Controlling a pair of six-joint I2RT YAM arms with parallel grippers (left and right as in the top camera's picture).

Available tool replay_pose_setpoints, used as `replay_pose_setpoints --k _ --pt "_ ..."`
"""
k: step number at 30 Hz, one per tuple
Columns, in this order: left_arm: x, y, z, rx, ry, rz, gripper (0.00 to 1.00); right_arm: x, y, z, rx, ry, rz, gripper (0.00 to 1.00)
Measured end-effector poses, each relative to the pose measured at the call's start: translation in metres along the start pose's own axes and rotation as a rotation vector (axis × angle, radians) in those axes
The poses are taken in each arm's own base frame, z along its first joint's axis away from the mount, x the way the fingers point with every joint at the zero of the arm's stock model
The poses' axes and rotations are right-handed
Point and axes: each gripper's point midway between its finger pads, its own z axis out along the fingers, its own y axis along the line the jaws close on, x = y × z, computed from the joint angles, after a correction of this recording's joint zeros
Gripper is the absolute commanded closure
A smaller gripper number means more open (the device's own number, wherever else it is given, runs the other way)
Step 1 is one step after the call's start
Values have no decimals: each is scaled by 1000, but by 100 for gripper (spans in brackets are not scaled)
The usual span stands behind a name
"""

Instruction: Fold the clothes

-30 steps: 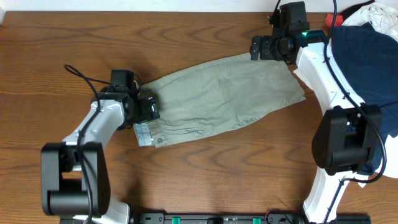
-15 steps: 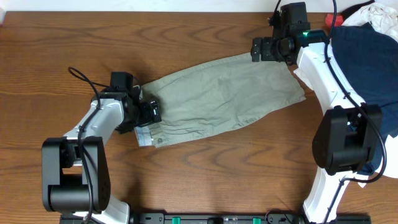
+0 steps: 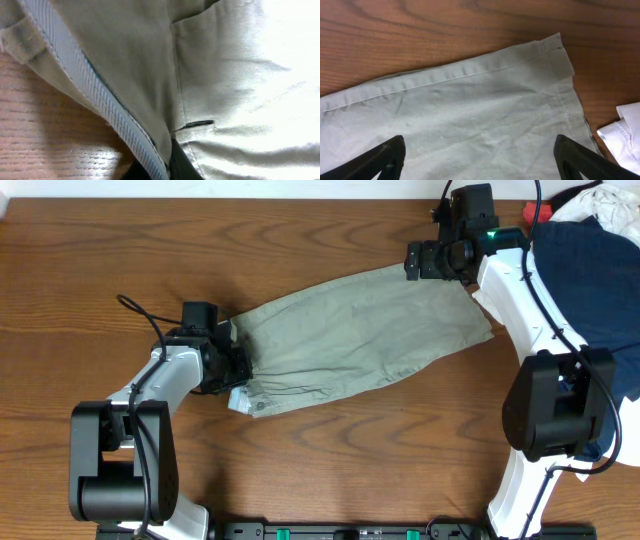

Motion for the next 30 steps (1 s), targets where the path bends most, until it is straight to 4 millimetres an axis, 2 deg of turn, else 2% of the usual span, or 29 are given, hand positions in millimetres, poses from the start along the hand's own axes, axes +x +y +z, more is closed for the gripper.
replay_pose_setpoints --k 4,7,11,13,15,18,20,22,25,27,30 --pt "8 4 -6 -8 54 -33 94 0 2 0 -12 2 0 15" --pt "14 11 -26 -23 126 -60 94 2 3 0 -18 8 1 21" --pt "-4 14 -65 -43 126 -45 94 2 4 0 -21 10 0 35" --pt "-17 11 -94 -61 104 -13 94 3 5 0 -27 12 3 43" --pt "-30 6 -116 -72 68 26 94 3 7 1 -32 13 1 46" --pt "-45 2 -137 -103 13 79 94 9 14 4 -42 24 -8 50" --pt "-53 2 -144 -132 -16 116 94 16 21 9 -50 41 -15 57" --pt "-56 3 -147 -158 -25 153 94 26 27 17 -61 68 -18 67" --pt "-55 3 -146 -182 -20 219 94 47 38 34 -92 134 -16 90" --pt "-55 1 -146 -200 -16 268 94 59 42 43 -108 168 -16 98" --pt "-57 -1 -145 -225 -20 325 94 75 48 50 -121 209 -17 99"
